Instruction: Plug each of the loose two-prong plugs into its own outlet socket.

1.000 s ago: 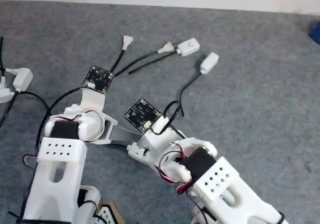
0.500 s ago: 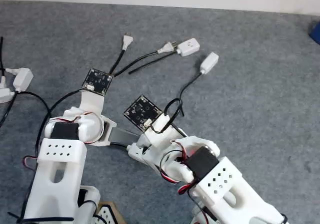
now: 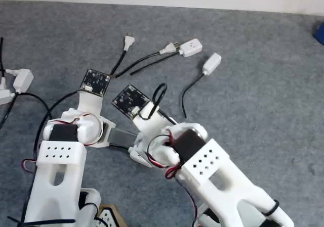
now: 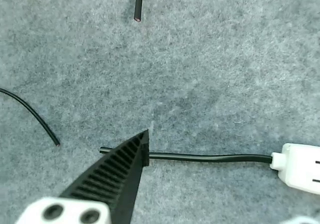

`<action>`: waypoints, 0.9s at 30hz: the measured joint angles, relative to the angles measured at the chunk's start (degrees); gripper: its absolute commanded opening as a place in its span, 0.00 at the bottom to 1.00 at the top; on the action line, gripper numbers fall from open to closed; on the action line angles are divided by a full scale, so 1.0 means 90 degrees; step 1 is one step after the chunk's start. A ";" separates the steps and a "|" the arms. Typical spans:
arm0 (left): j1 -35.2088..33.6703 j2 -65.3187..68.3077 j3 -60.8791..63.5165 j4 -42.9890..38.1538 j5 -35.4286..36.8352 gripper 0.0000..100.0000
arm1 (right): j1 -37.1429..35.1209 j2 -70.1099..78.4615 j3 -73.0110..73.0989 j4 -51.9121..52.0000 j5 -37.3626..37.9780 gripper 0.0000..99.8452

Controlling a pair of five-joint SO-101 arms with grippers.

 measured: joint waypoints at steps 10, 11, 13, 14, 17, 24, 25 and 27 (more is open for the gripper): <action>-0.1319 0.0000 -0.0254 -0.0469 -0.0020 0.55 | 0.0420 0.0000 -0.0020 0.0821 0.0557 0.01; -0.1416 0.0000 -0.0293 -0.0488 -0.0020 0.55 | 0.0420 0.0000 -0.0020 0.0840 0.0576 0.01; -0.1563 0.0000 -0.0313 -0.0498 -0.0020 0.55 | 0.0430 0.0000 -0.0020 0.0869 0.0576 0.01; -0.1602 0.0000 -0.0313 -0.0498 -0.0020 0.55 | 0.0430 0.0000 -0.0020 0.0869 0.0596 0.01; -0.1612 0.0000 -0.0313 -0.0498 -0.0020 0.55 | 0.0430 0.0000 -0.0029 0.0869 0.0606 0.01; -0.1612 0.0000 -0.0313 -0.0498 -0.0029 0.55 | 0.0967 0.0615 -0.0059 0.1582 0.0918 0.17; -0.1612 0.0000 -0.0313 -0.0498 -0.0029 0.55 | 0.1192 0.0830 -0.0166 0.1748 0.0967 0.22; -0.1661 0.0000 -0.0313 -0.0498 -0.0029 0.55 | 0.1700 0.1241 -0.0420 0.2120 0.1309 0.31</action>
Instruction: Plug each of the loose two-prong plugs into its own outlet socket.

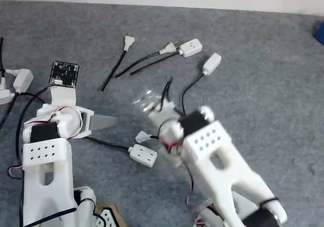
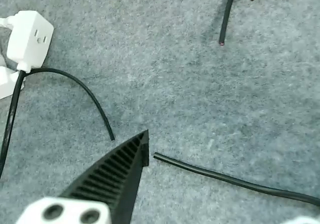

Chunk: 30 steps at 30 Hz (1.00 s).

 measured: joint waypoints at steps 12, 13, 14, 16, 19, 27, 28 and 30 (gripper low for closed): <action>0.0059 0.0000 0.0195 0.0000 0.0000 0.55 | -0.1006 0.1739 -0.0967 -0.1094 0.0918 0.34; 0.0059 0.0000 0.0254 0.0000 0.0000 0.55 | -0.1211 0.1954 -0.0957 -0.1289 0.1006 0.34; 0.0059 0.0000 0.0303 0.0000 0.0000 0.55 | -0.1377 0.2178 -0.0928 -0.1455 0.1084 0.34; 0.0010 0.0010 0.0332 0.0000 0.0000 0.55 | -0.1592 0.2569 -0.0889 -0.1690 0.1231 0.34; -0.0127 0.0010 0.0342 0.0000 0.0000 0.55 | -0.1680 0.2794 -0.0889 -0.1993 0.1446 0.34; -0.0186 0.0010 0.0381 0.0000 -0.0010 0.55 | -0.1543 0.3155 -0.0908 -0.2276 0.1768 0.34; -0.0186 0.0010 0.0381 0.0000 -0.0010 0.55 | -0.1465 0.3155 -0.0908 -0.2276 0.1836 0.34; -0.0195 0.0010 0.0400 0.0000 -0.0010 0.55 | -0.1280 0.3155 -0.0908 -0.2276 0.1944 0.34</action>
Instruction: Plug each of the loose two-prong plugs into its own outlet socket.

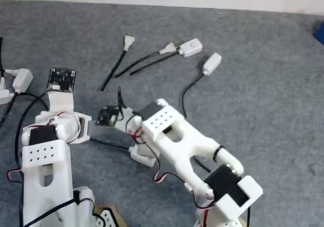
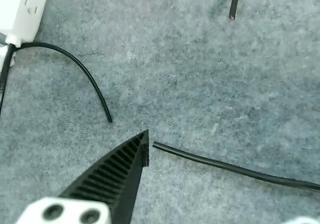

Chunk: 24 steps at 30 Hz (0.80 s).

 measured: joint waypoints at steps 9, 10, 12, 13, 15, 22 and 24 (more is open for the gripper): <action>0.0010 0.0000 0.0059 0.0000 0.0000 0.55 | 0.0313 -0.0088 0.0010 0.0000 0.0176 0.34; 0.0010 0.0000 0.0059 0.0000 0.0000 0.55 | 0.0313 -0.0088 0.0010 0.0000 0.0186 0.34; 0.0010 0.0000 0.0059 0.0000 0.0000 0.55 | 0.0313 -0.0088 0.0010 -0.0020 0.0186 0.34; 0.0010 0.0000 0.0059 0.0000 0.0000 0.55 | 0.0313 -0.0088 0.0010 -0.0059 0.0186 0.34; 0.0010 0.0000 0.0059 0.0000 0.0000 0.55 | 0.0313 0.0029 0.0059 -0.0283 0.0186 0.34; 0.0010 0.0000 0.0059 0.0000 0.0000 0.55 | 0.0322 0.0694 0.0049 -0.0947 0.0186 0.26; 0.0010 0.0000 0.0059 0.0000 0.0000 0.55 | 0.0332 0.0830 0.0049 -0.1055 0.0186 0.16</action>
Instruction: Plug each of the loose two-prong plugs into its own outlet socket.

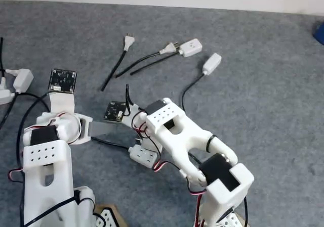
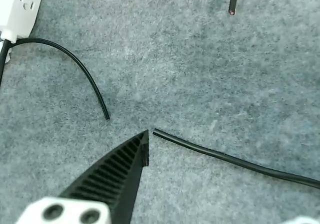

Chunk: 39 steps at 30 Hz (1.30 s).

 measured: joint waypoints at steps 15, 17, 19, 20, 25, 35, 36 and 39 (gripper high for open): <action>0.0000 0.0000 0.0000 0.0000 0.0000 0.55 | 0.0176 0.0049 -0.0098 0.0342 -0.0469 0.01; 0.0000 0.0000 0.0000 0.0000 0.0000 0.55 | 0.0166 -0.0225 0.0059 0.0303 -0.0840 0.01; 0.0000 0.0000 0.0000 0.0000 0.0000 0.55 | 0.0166 -0.0684 0.0430 0.0078 -0.1221 0.01; 0.0000 0.0000 0.0000 0.0000 0.0000 0.55 | 0.0166 -0.0987 0.0664 -0.0107 -0.1387 0.01; 0.0029 0.0000 0.0000 0.0000 0.0000 0.55 | 0.0156 -0.2794 0.2032 -0.0879 -0.2217 0.01; 0.1358 0.0000 -0.1309 0.1358 0.0430 0.55 | 0.0107 -0.4884 0.3331 -0.1221 -0.3145 0.01; 0.1465 0.0000 -0.1436 0.1485 0.0459 0.55 | 0.0068 -0.5001 0.3331 -0.1221 -0.3204 0.01; 0.1788 0.0000 -0.1621 0.1641 0.0488 0.55 | -0.0098 -0.5255 0.3331 -0.1221 -0.3360 0.01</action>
